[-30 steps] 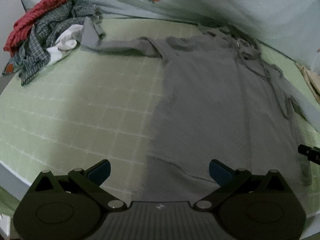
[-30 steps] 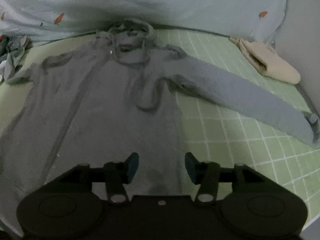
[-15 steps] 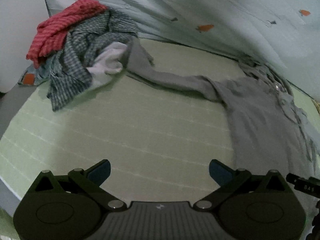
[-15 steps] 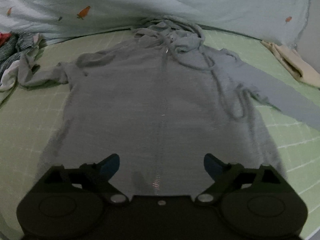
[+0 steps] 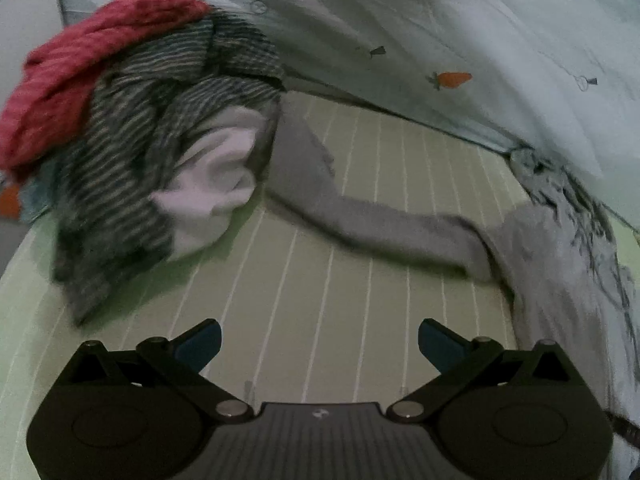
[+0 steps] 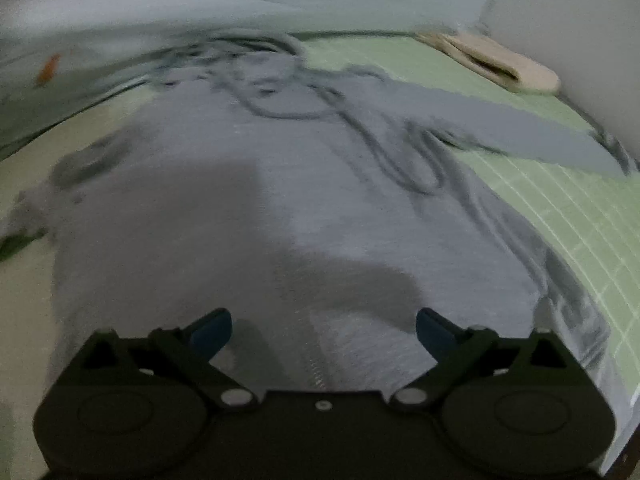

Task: Fold clothes
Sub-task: 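Grasp the grey sleeve cuff with the left gripper and lift it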

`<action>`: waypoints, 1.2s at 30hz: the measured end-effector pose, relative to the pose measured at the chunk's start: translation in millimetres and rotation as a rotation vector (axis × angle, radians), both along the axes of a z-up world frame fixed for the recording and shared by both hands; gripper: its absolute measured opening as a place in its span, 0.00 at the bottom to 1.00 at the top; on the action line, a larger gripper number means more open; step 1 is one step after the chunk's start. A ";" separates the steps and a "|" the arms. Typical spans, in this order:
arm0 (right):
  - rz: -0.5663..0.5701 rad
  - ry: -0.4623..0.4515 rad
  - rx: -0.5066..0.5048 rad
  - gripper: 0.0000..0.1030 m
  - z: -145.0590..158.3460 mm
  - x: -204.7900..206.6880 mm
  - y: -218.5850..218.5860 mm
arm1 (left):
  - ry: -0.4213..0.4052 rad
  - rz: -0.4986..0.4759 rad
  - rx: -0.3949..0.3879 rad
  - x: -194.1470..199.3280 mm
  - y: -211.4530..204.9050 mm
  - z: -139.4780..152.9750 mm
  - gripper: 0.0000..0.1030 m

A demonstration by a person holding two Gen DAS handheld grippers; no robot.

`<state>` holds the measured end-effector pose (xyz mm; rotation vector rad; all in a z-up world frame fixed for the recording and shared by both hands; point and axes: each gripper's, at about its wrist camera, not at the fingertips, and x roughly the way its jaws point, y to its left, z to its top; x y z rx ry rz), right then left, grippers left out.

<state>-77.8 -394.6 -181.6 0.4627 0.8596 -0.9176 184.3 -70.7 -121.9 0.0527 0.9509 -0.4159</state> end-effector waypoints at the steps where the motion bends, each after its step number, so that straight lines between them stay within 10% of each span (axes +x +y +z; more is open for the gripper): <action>1: -0.021 -0.002 0.002 1.00 -2.2 0.5 -2.2 | -0.008 -0.007 0.006 9.3 -4.0 -1.2 1.00; 8: -0.100 -0.035 -0.058 1.00 -11.9 14.3 -1.4 | -0.006 -0.003 -0.015 75.4 -18.9 -17.9 0.97; 16: -0.079 -0.086 -0.160 1.00 -17.8 19.9 0.5 | 0.010 0.032 -0.055 133.5 -35.4 -37.6 0.73; 20: -0.075 -0.104 -0.191 1.00 -21.4 22.0 1.5 | 0.035 0.069 -0.011 143.6 -41.6 -49.5 0.26; 23: -0.074 -0.114 -0.205 1.00 -23.4 21.4 2.9 | 0.046 0.076 -0.017 134.4 -35.8 -46.8 0.05; 30: -0.072 -0.126 -0.210 1.00 -24.1 19.4 3.1 | -0.008 0.006 -0.002 57.3 -3.7 -23.8 0.04; 36: -0.070 -0.137 -0.210 1.00 -23.9 16.7 3.9 | 0.114 -0.063 0.032 -20.8 21.2 -40.3 0.10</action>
